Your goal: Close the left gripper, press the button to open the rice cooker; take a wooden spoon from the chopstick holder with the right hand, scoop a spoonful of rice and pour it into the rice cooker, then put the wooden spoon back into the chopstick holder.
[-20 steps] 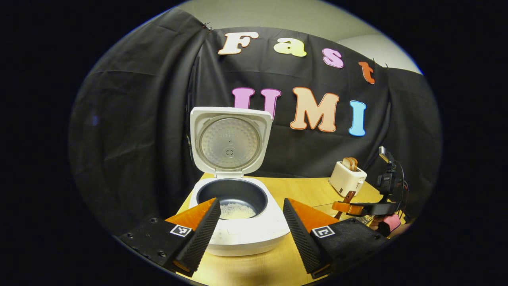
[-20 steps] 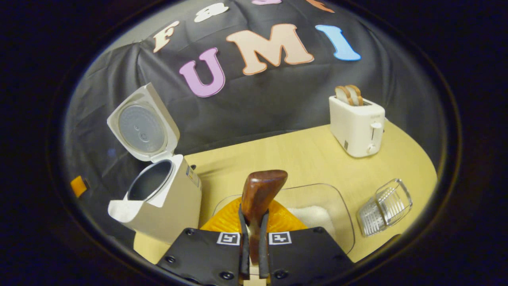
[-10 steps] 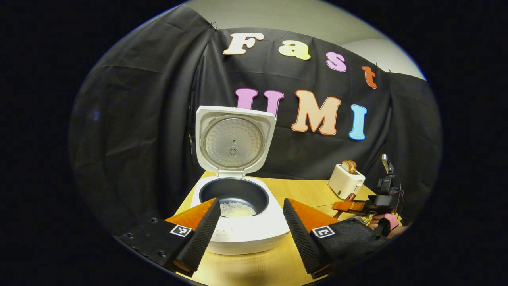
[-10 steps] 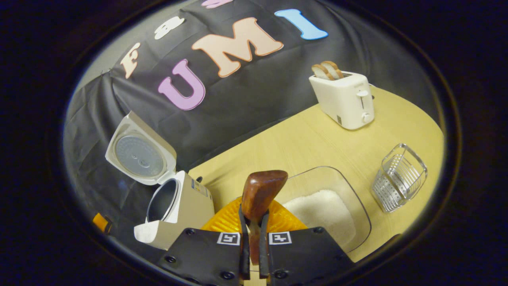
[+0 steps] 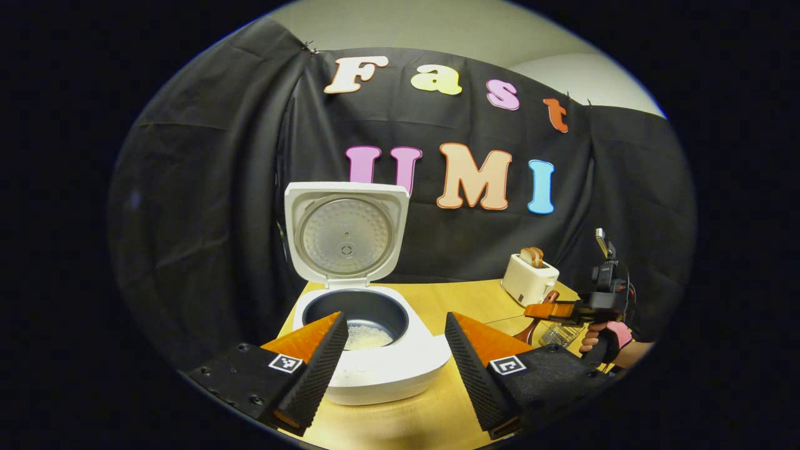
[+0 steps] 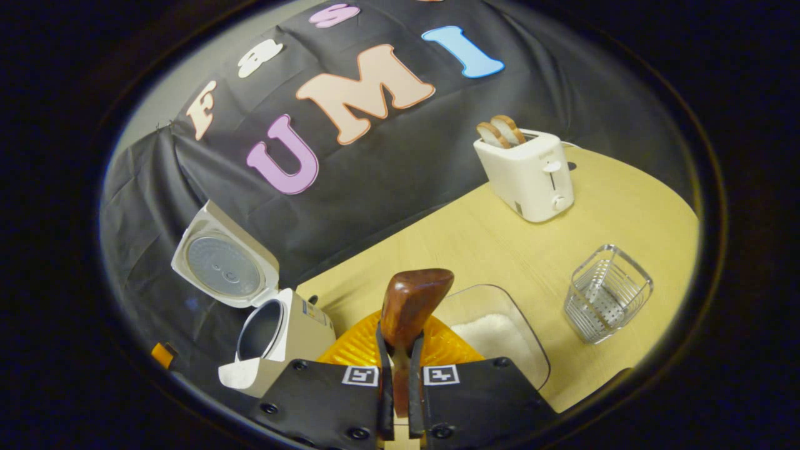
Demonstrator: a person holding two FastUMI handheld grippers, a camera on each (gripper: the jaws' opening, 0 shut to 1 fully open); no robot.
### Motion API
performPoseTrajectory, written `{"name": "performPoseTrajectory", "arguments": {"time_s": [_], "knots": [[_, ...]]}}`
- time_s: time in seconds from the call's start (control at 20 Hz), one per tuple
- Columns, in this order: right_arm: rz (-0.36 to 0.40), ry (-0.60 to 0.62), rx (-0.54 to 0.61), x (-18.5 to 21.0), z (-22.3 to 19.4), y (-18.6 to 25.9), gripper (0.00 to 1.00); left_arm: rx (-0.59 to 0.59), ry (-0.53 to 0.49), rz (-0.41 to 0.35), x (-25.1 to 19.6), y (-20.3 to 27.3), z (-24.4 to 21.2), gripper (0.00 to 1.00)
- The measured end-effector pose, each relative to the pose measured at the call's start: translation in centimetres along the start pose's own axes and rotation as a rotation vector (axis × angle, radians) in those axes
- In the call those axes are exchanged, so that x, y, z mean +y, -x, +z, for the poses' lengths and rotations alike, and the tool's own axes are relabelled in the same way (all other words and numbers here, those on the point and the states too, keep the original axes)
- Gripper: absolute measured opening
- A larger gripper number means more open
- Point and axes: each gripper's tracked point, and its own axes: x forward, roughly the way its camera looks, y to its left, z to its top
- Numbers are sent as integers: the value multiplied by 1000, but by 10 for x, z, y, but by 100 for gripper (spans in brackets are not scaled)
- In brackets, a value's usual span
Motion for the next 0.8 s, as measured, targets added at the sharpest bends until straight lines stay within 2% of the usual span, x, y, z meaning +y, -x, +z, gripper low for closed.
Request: {"name": "performPoseTrajectory", "arguments": {"time_s": [0.3,0.55,0.8], "knots": [[1,16,-60,6,32,22,12,-11,35,-48,-13,-4,8,92],[16,26,-113,24,61,35,11,-24,22,-33,-2,0,14,93],[58,8,-150,59,88,40,12,-25,39,4,18,8,10,92]]}}
